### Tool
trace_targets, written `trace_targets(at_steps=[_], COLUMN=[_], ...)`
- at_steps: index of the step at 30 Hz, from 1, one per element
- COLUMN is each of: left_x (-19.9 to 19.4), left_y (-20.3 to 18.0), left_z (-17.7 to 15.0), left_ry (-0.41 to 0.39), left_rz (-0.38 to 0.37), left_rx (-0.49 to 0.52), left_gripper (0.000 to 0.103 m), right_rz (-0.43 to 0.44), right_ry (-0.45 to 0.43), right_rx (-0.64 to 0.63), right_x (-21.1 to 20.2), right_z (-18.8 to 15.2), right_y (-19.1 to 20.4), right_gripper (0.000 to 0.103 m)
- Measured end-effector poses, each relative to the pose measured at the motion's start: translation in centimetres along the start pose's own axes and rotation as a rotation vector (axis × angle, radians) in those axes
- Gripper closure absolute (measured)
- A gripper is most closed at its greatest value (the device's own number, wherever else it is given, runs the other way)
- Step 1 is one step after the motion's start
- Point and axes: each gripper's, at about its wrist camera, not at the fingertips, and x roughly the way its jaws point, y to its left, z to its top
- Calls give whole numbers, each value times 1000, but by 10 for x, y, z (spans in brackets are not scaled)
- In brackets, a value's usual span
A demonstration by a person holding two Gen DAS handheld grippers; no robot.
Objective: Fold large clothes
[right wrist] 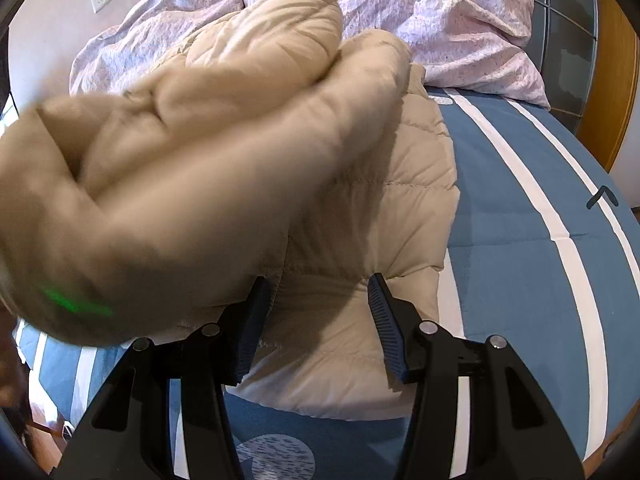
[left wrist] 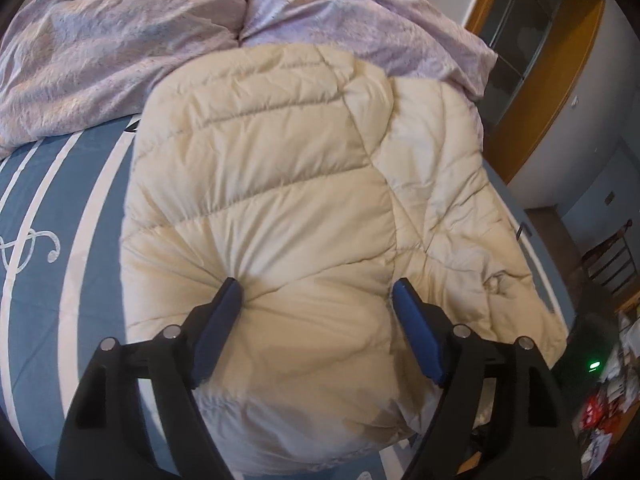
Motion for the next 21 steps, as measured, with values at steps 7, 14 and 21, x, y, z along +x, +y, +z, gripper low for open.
trace_targets(at_steps=[7, 14, 21], left_x=[14, 25, 31], left_y=[-11, -15, -23], left_z=[-8, -7, -9], left_ry=[-8, -13, -21], left_rz=[21, 39, 56], left_rx=[27, 47, 78], left_gripper=[21, 19, 17], right_rz=[-47, -157, -168], right_ry=[-19, -16, -103], right_rx=[14, 86, 109], right_x=[-9, -12, -33], right_z=[4, 23, 76], right_y=[-17, -56, -64], right_gripper=[50, 47, 47])
